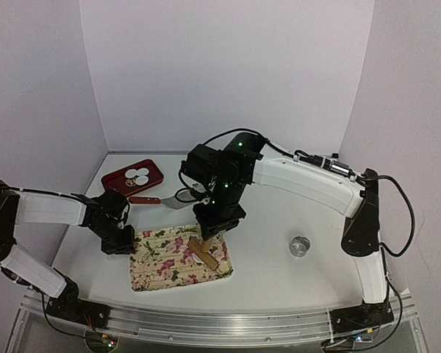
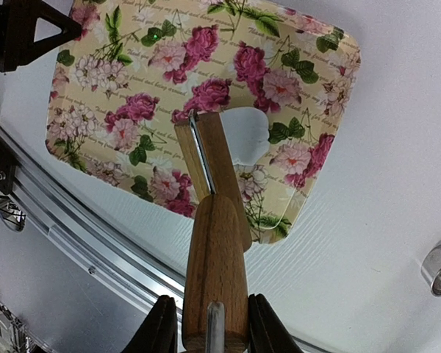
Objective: Roll out the dumpling wrappers from the dough
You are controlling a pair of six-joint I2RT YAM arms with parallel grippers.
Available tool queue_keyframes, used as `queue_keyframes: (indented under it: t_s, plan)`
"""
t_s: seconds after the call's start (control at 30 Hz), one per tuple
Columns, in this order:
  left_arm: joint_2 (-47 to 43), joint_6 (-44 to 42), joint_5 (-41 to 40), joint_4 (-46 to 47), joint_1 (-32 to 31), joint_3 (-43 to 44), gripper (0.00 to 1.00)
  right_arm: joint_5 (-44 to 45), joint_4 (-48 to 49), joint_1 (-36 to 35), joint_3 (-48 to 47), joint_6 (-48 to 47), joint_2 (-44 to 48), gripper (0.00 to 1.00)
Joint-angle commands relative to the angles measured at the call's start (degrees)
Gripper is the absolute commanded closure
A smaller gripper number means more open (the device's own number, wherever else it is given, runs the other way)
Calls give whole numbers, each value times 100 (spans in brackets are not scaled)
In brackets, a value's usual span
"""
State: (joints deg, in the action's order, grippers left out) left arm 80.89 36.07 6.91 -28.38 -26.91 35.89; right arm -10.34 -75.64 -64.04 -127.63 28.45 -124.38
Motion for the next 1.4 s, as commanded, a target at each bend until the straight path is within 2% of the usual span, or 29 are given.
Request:
queue_keyframes:
  t_s: [0.0, 0.33, 1.37]
  plan:
    - [279, -608, 96, 105, -75, 6, 100, 460, -380, -21, -68, -111, 96, 100]
    - [798, -1196, 185, -69, -407, 528, 100, 682, -600, -21, 110, -297, 143, 100]
    - [933, -1159, 358, -52, -420, 674, 100, 404, -466, -60, 800, -507, -233, 100]
